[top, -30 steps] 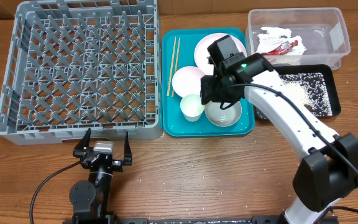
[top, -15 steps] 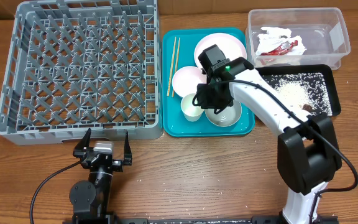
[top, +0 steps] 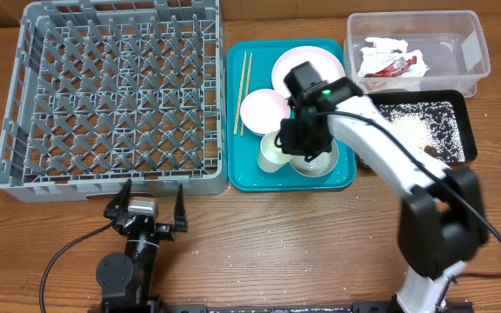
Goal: Sort waste into correct bins and load items into the dishwasher
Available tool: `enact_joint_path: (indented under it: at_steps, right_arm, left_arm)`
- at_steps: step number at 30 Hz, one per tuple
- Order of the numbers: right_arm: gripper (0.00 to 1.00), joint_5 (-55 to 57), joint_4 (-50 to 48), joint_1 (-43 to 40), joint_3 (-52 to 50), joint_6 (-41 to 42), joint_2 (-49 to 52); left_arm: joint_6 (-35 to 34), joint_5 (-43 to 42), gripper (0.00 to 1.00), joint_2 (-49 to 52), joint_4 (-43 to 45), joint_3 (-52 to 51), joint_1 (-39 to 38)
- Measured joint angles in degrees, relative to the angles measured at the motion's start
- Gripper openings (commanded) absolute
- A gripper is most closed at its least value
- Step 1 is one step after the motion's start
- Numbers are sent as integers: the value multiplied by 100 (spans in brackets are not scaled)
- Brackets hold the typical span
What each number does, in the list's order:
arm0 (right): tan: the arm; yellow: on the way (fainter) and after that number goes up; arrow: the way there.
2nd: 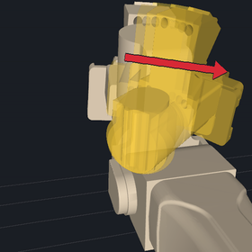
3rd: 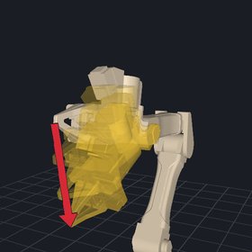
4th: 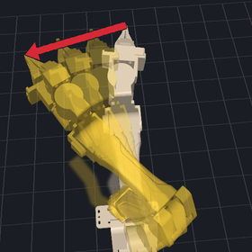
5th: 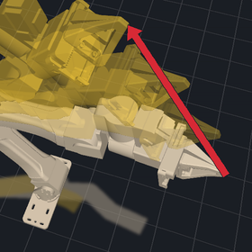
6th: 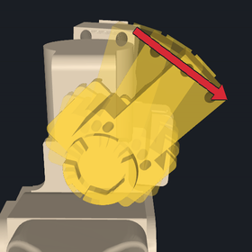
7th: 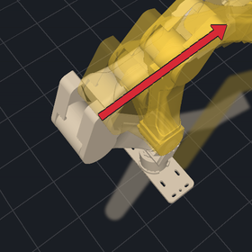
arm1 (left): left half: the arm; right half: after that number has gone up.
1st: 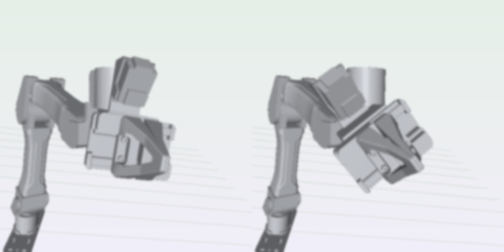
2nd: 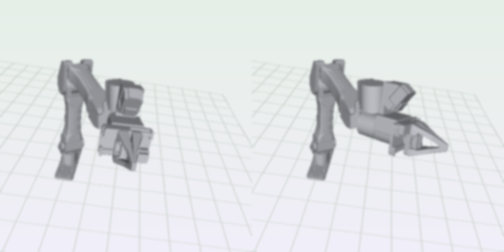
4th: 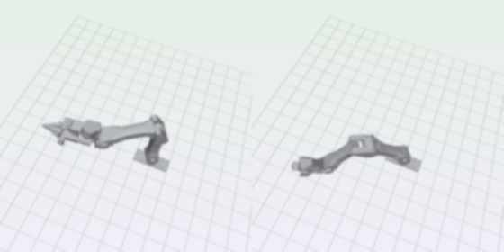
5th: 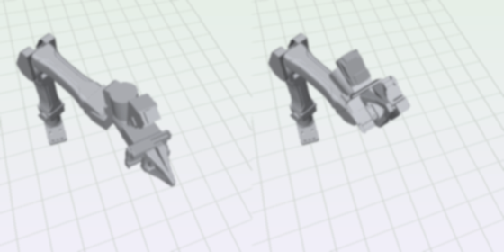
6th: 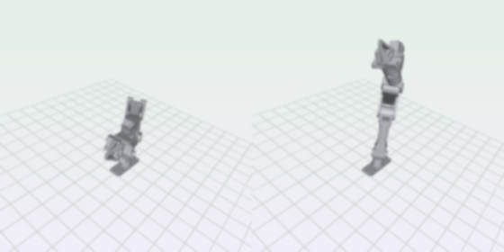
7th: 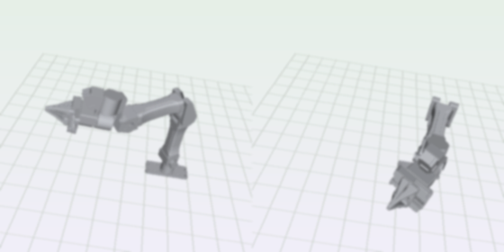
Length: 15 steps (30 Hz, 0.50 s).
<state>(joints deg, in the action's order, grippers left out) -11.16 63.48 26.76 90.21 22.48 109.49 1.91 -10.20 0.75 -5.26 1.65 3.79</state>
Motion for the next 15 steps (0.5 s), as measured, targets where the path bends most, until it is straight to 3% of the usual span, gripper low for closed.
enact_joint_path:
  at_steps: [7, 13, 15]
  right_arm:
    - [4, -146, 212, -382, 111, -7, -1556]
    - [4, -590, 92, -566, 127, -9, -1589]
    - [4, -761, 17, -590, 127, -7, -1587]
  left_arm:
    - [-874, -909, 100, 525, -1067, 1248, 0]
    - [-1427, -2208, 100, 3259, -1141, 2785, 2]
    - [-1519, -2979, 100, 4435, -933, 3521, 0]
